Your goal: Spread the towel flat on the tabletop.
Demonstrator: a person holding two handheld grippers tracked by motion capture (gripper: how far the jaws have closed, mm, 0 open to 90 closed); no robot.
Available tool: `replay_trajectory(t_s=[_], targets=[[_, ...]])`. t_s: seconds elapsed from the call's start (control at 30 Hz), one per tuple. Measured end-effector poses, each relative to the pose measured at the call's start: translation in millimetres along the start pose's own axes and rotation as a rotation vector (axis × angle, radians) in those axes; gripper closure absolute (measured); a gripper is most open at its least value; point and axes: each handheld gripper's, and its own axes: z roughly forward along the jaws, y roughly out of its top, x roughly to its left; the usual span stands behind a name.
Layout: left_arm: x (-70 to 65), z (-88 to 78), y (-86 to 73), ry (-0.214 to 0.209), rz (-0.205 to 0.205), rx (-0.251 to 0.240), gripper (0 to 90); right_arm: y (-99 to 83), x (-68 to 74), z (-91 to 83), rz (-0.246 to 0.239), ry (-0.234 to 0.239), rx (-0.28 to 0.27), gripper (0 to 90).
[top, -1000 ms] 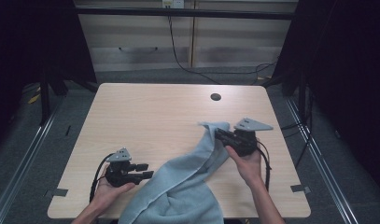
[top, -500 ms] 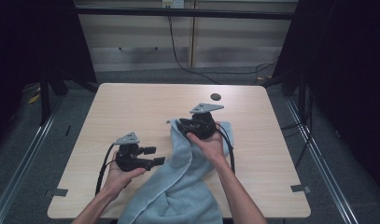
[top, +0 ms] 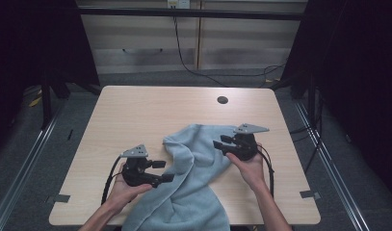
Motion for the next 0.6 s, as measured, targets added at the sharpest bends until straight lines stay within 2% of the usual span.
replay_trajectory(t_s=[0.03,0.07,0.13,0.17,0.2,0.23,0.27,0.3,0.33,0.37,0.4,0.43,0.47,0.5,0.53,0.57,0.6], targets=[[-1.7,10.9,-1.1,0.007,0.008,0.034,27.2,-11.0,-4.9,-2.6,0.020,-0.001,0.012,57.0],[-1.7,10.9,-1.1,0.007,0.008,0.034,26.8,-11.0,-4.9,-2.6,0.020,-0.001,0.012,57.0],[-1.6,22.2,-3.2,0.037,0.008,0.073,29.7,-20.4,-8.0,-2.0,0.030,-0.004,0.027,56.6],[-2.1,32.0,-6.5,0.126,0.033,0.131,39.3,-28.0,-9.0,-0.8,0.037,-0.001,0.039,56.0],[-2.1,32.0,-6.5,0.126,0.033,0.131,54.6,-28.0,-9.0,-0.8,0.037,-0.001,0.039,56.0],[-1.5,35.5,-9.4,0.138,0.065,0.140,54.6,-31.1,-8.6,-0.6,0.043,0.000,0.043,55.7],[0.2,38.4,-11.6,0.150,0.084,0.155,65.6,-33.8,-8.2,-0.4,0.045,0.004,0.046,55.3],[2.1,39.3,-12.4,0.151,0.078,0.155,77.7,-35.9,-7.7,-0.7,0.044,0.004,0.049,55.0],[3.5,36.3,-10.8,0.140,0.064,0.141,84.8,-37.3,-7.3,-1.4,0.043,0.006,0.046,54.6],[4.7,31.6,-8.3,0.135,0.058,0.116,87.3,-37.7,-7.0,-2.6,0.045,0.007,0.045,54.0],[5.4,25.8,-5.5,0.139,0.042,0.087,88.3,-36.8,-5.5,-5.9,0.047,0.011,0.032,54.0],[10.8,11.3,-1.4,0.140,0.013,0.026,88.4,-36.2,-4.4,-7.4,0.045,0.015,0.025,54.0],[10.8,11.3,-1.4,0.140,0.013,0.026,88.4,-36.2,-4.4,-7.4,0.045,0.015,0.025,54.0],[14.7,4.2,0.0,0.143,-0.005,-0.002,88.4,-35.9,-2.5,-8.9,0.044,0.020,0.023,54.0],[18.4,-2.8,1.0,0.161,-0.016,-0.024,88.4,-35.8,0.4,-9.5,0.038,0.027,0.025,54.0],[22.7,-10.0,1.3,0.180,-0.028,-0.045,88.4,-37.3,9.0,-10.0,0.024,0.053,0.038,53.9],[27.2,-16.3,1.2,0.188,-0.050,-0.064,88.4,-37.3,9.0,-10.0,0.024,0.053,0.038,53.9]])
